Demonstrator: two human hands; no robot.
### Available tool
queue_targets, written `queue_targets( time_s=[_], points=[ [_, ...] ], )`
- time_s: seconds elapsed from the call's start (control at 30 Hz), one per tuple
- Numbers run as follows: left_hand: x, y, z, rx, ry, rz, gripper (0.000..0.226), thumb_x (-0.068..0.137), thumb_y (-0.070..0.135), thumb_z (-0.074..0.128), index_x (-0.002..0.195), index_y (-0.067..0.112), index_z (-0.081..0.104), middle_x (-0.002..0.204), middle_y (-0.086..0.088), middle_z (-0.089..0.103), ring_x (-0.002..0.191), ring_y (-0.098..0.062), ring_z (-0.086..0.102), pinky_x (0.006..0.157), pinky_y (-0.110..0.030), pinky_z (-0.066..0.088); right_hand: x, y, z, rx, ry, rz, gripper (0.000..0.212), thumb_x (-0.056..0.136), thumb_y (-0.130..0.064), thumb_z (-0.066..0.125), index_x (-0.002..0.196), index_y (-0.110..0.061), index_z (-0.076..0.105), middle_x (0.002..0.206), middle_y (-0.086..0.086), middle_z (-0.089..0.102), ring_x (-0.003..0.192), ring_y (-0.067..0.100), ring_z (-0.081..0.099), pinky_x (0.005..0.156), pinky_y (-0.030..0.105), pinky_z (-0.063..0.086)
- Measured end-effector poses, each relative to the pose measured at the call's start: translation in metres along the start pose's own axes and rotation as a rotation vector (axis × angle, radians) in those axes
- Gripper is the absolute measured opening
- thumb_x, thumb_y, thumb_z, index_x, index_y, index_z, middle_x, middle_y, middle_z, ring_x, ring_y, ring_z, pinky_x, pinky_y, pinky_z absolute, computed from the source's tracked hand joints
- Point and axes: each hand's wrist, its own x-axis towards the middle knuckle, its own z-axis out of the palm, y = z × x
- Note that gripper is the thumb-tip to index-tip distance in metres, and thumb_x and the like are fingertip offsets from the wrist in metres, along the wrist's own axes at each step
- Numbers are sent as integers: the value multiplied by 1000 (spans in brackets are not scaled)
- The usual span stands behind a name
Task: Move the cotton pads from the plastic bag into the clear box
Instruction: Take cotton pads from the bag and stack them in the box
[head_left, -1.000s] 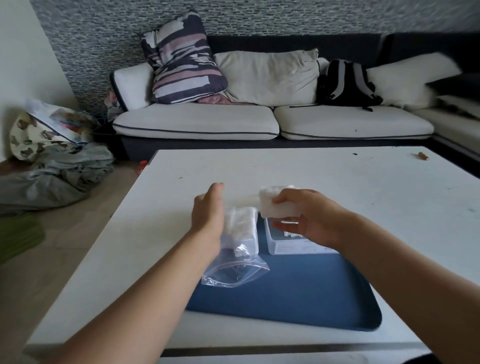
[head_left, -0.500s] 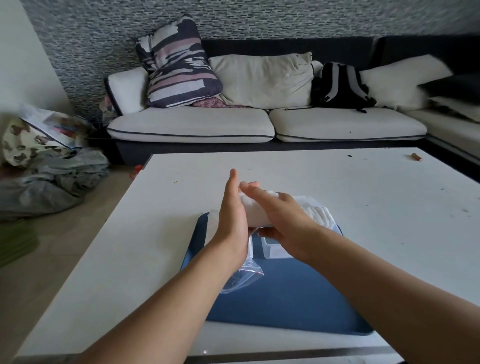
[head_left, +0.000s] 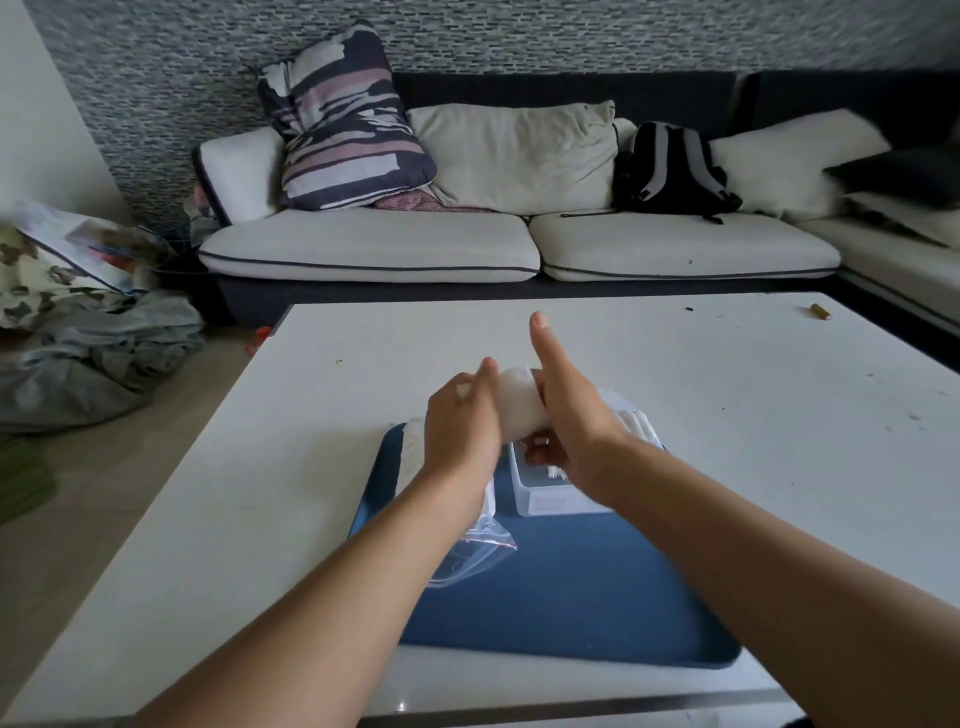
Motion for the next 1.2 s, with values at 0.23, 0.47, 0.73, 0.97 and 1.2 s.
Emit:
queue_targets(
  time_s=[0.23, 0.47, 0.73, 0.97, 1.2],
  points=[
    [7, 3, -7, -294, -172, -280, 27, 95, 45, 58, 98, 19, 63, 88, -8, 63, 75, -20, 58, 50, -27, 42, 7, -8, -42, -103, -269, -62, 17, 91, -20, 70, 97, -5, 70, 77, 4, 61, 61, 13, 56, 53, 23, 42],
    [9, -3, -17, 353, 0, 223, 32, 92, 39, 58, 78, 11, 51, 72, 2, 55, 63, -19, 49, 58, -28, 36, 33, -5, -66, -300, 172, 52, 16, 81, -16, 75, 83, -2, 70, 64, 4, 59, 47, 12, 44, 41, 21, 32],
    [14, -21, -37, 973, -150, 621, 13, 90, 30, 60, 96, 19, 61, 97, 6, 57, 97, -19, 55, 80, -37, 50, 65, 22, -48, -619, 371, 98, 35, 72, -24, 78, 63, -9, 48, 57, 3, 41, 47, 19, 36, 47, 22, 31],
    [12, -21, -39, 1034, -278, 636, 19, 91, 30, 58, 106, 19, 62, 109, 4, 61, 105, -18, 54, 87, -38, 51, 76, 41, -38, -853, 408, 54, 27, 75, -23, 75, 72, -9, 52, 65, 2, 56, 52, 17, 51, 46, 22, 36],
    [7, -26, -35, 1159, -375, 672, 25, 93, 28, 55, 115, 18, 60, 115, 2, 60, 110, -21, 51, 88, -35, 45, 78, 50, -45, -904, 490, 38, 24, 71, -22, 73, 83, -8, 58, 70, 3, 61, 59, 23, 58, 46, 22, 38]
  ],
)
